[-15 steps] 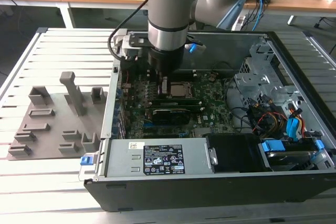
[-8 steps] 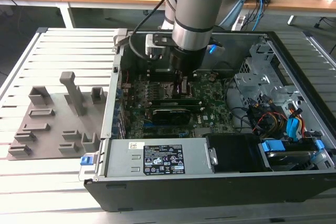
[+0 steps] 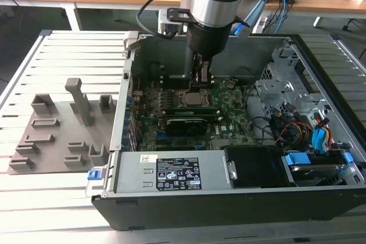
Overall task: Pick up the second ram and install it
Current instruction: 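Press down the second ram until it locks into place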
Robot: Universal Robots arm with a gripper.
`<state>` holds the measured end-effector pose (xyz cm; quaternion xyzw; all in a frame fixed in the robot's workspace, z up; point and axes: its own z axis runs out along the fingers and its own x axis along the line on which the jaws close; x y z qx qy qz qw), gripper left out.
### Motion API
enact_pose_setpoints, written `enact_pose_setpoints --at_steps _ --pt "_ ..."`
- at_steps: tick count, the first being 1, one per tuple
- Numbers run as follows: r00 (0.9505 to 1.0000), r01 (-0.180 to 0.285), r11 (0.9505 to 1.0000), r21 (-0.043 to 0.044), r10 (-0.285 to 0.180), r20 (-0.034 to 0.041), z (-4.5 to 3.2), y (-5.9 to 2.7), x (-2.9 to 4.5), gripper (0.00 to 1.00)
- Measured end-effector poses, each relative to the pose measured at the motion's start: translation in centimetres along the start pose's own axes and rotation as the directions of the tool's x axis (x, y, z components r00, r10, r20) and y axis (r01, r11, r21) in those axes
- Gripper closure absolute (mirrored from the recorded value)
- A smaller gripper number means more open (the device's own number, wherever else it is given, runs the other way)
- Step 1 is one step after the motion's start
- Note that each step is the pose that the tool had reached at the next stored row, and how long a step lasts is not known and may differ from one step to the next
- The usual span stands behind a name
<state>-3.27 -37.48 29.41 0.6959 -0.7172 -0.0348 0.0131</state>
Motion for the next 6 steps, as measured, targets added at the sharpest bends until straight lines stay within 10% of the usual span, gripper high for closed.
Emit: enact_pose_setpoints --at_steps 6 --pt "1.0000 0.000 1.0000 0.0000 0.000 0.0000 -0.01 0.00 0.00 0.89"
